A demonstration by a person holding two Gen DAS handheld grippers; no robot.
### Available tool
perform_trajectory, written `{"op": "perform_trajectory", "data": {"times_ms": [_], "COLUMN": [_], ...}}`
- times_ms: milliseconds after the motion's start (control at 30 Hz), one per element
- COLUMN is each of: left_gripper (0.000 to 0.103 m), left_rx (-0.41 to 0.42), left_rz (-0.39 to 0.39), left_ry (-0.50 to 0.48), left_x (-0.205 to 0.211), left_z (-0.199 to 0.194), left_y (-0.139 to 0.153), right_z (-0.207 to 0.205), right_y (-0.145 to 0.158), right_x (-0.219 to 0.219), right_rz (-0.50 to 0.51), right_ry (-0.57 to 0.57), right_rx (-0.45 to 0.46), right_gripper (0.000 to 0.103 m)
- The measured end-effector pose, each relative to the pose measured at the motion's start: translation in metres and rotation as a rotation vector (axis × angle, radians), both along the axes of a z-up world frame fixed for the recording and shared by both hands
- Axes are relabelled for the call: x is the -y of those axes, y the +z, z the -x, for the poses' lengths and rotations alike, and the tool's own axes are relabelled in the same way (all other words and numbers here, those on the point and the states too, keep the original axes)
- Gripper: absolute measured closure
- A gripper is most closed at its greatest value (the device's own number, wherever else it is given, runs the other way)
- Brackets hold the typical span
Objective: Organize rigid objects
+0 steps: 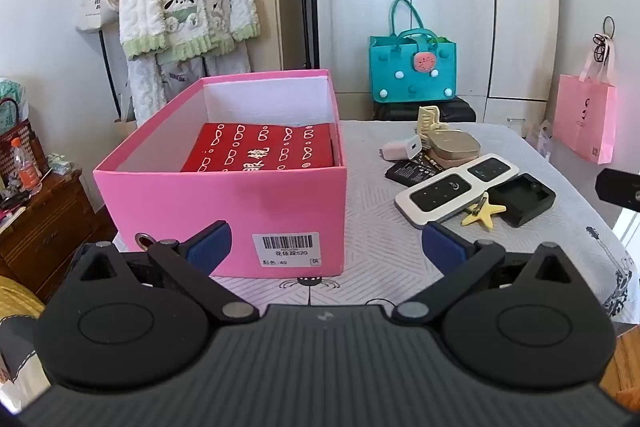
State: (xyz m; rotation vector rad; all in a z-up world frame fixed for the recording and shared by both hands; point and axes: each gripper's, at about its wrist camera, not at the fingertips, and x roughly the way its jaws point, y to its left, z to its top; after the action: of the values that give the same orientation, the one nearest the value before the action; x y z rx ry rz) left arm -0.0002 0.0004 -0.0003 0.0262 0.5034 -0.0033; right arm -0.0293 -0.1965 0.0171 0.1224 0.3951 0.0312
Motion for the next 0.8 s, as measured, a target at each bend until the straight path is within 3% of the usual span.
{"op": "perform_trajectory", "data": {"times_ms": [200, 800], "left_gripper": [0.002, 0.000], "left_rx": [-0.036, 0.003], "left_rz": [0.006, -0.008], "left_ry": [0.012, 0.033], "left_x": [0.010, 0.000], "left_z": [-0.014, -0.009], "left_y": [0.000, -0.014], "right_z": [-0.001, -0.002], "right_y": [-0.008, -0.018], "right_x": [0.001, 0.005], "right_rz": [-0.011, 0.021], "right_ry": [0.000, -0.020], "right_rx": [0.007, 0.026], "right_gripper": [0.000, 0.000]}}
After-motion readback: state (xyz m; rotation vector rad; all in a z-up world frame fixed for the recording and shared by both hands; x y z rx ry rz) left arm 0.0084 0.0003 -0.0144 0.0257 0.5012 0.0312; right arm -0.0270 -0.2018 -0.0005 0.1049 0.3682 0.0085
